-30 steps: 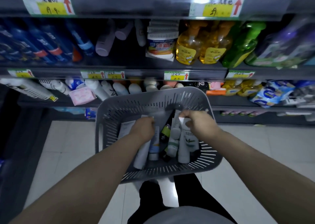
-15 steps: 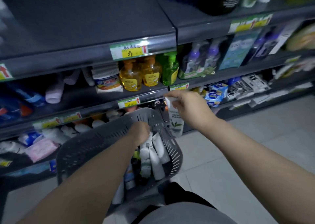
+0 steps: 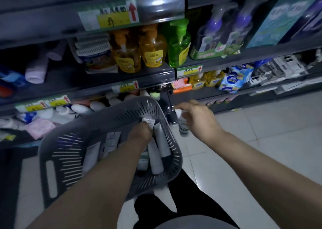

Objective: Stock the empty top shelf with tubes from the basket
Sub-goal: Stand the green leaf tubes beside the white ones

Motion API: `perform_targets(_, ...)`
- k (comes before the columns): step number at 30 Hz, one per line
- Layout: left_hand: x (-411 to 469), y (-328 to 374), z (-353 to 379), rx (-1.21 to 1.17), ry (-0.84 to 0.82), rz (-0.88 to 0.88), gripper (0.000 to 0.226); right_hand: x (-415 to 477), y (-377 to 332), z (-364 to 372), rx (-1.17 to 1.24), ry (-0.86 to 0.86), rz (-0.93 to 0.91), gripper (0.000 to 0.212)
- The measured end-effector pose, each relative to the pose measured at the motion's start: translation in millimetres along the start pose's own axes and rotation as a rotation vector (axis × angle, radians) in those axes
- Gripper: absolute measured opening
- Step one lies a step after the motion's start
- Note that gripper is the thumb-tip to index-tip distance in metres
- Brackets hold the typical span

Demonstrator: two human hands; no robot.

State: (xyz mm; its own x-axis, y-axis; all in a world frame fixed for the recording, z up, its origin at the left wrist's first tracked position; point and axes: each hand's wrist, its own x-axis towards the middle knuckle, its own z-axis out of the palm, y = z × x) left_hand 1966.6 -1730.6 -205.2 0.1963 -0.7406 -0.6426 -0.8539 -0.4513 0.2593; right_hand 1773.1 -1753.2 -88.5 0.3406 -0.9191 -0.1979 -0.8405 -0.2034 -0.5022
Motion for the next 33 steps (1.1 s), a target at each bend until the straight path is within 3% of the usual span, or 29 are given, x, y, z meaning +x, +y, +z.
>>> perform_targets(6, 12, 0, 10, 0.197, 0.058, -0.060, 0.027, 3, 11, -3, 0.091, -0.005, -0.049, 0.047)
perform_targets(10, 6, -14, -3, 0.333, -0.059, -0.169, 0.035, 7, 11, -3, 0.104, -0.032, -0.057, 0.045)
perform_targets(13, -2, -35, -6, 0.288, -0.160, -0.246, 0.050, 9, 7, -3, 0.128, -0.001, -0.086, 0.041)
perform_targets(17, -5, -34, 0, 0.145, -0.259, -0.252, 0.044, 12, 0, -5, 0.129, 0.034, -0.117, 0.037)
perform_targets(20, 3, -30, 6, 0.114, -0.128, -0.219, 0.040, 9, -3, -8, 0.107, 0.054, -0.123, 0.040)
perform_targets(25, -6, -33, 1, 0.182, -0.045, -0.077, 0.019, -10, -11, -9, 0.054, 0.095, -0.090, 0.045)
perform_targets(30, -38, -57, -3, 0.045, -0.044, -0.037, 0.041, -36, -44, -20, 0.005, 0.215, -0.132, 0.038)
perform_targets(33, -62, -73, -11, -0.043, 0.020, 0.034, 0.038, -57, -76, -30, -0.011, 0.290, -0.192, 0.034)
